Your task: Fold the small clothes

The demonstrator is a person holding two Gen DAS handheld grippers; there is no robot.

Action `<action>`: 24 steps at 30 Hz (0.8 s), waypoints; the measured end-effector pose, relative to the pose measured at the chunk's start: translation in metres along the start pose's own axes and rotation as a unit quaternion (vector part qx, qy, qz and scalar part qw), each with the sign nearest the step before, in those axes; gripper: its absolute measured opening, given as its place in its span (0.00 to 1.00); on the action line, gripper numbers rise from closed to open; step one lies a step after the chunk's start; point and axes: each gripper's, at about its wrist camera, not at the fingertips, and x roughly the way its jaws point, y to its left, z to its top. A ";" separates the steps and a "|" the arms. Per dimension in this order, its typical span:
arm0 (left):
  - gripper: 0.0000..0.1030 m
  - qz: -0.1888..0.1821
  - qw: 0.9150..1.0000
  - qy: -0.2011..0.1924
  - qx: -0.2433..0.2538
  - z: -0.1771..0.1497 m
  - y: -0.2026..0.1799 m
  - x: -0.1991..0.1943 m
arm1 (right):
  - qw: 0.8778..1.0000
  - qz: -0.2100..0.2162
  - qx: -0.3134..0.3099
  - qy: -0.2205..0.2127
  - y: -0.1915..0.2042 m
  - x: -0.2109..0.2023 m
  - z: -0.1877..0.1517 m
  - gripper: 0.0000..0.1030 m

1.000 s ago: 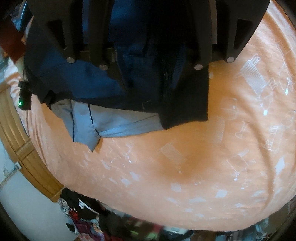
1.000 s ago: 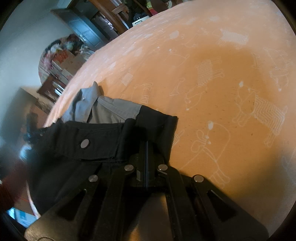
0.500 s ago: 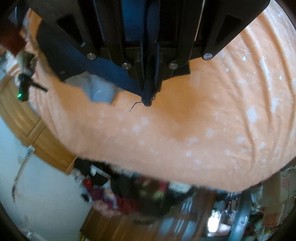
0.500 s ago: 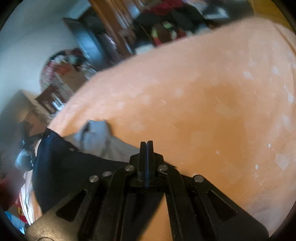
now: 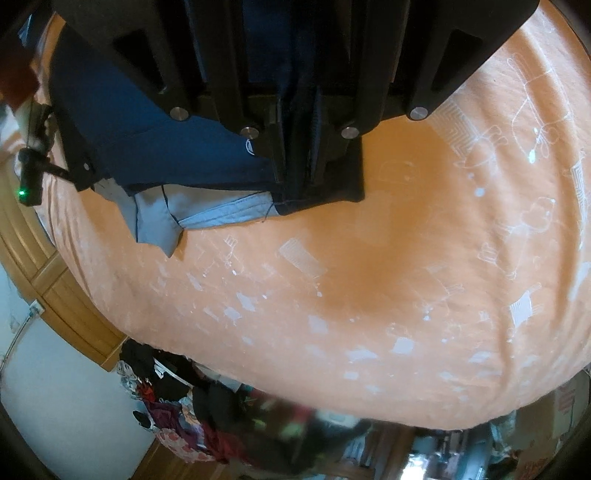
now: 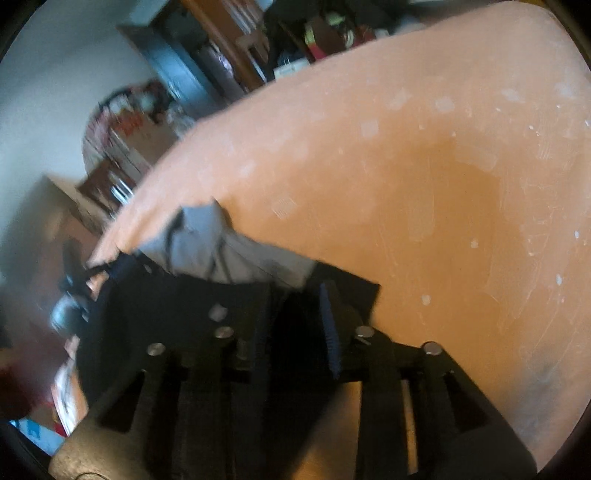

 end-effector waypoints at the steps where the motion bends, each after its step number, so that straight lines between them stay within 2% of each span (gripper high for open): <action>1: 0.11 -0.002 1.000 0.000 -0.002 0.000 0.001 0.000 | 1.000 0.006 0.003 0.005 0.000 0.003 0.001 0.37; 4: 0.11 -0.001 1.000 -0.001 -0.001 -0.002 0.001 -0.001 | 0.998 -0.011 -0.013 0.066 0.004 0.033 -0.007 0.37; 7: 0.10 0.000 1.000 -0.003 0.002 -0.002 -0.001 -0.003 | 0.997 0.009 -0.006 0.071 0.008 0.038 -0.012 0.35; 10: 0.10 0.003 1.000 -0.004 0.013 -0.002 -0.006 -0.004 | 0.997 0.011 -0.010 0.079 0.012 0.042 -0.014 0.28; 11: 0.10 0.006 1.000 -0.005 0.018 -0.003 -0.008 -0.004 | 0.997 0.004 -0.009 0.077 0.013 0.042 -0.013 0.10; 13: 0.09 0.014 0.999 -0.018 0.026 -0.002 -0.013 -0.010 | 0.999 0.005 -0.022 0.043 0.022 0.025 -0.007 0.07; 16: 0.10 -0.002 0.998 -0.063 0.023 0.007 -0.020 -0.035 | 0.999 0.006 -0.041 -0.019 0.035 -0.006 0.005 0.06; 17: 0.10 -0.004 0.997 -0.072 0.022 0.012 -0.020 -0.040 | 0.999 0.009 -0.033 -0.028 0.031 -0.011 0.012 0.06; 19: 0.10 -0.001 0.998 -0.052 0.023 0.019 -0.018 -0.030 | 1.000 0.002 -0.019 -0.021 0.018 -0.004 0.018 0.06; 21: 0.11 0.015 0.999 0.026 0.027 0.012 -0.010 0.007 | 1.000 -0.012 -0.011 -0.001 0.007 0.014 0.012 0.06; 22: 0.15 0.020 0.997 0.067 0.038 0.001 -0.002 0.031 | 0.999 -0.022 -0.008 0.024 0.000 0.029 0.005 0.07; 23: 0.15 0.001 0.998 0.063 0.017 -0.001 0.007 0.035 | 0.998 -0.028 0.009 0.060 -0.011 0.048 -0.005 0.07; 24: 0.19 -0.018 0.998 0.065 -0.010 0.004 0.015 0.032 | 0.998 -0.025 0.016 0.059 -0.016 0.051 -0.011 0.07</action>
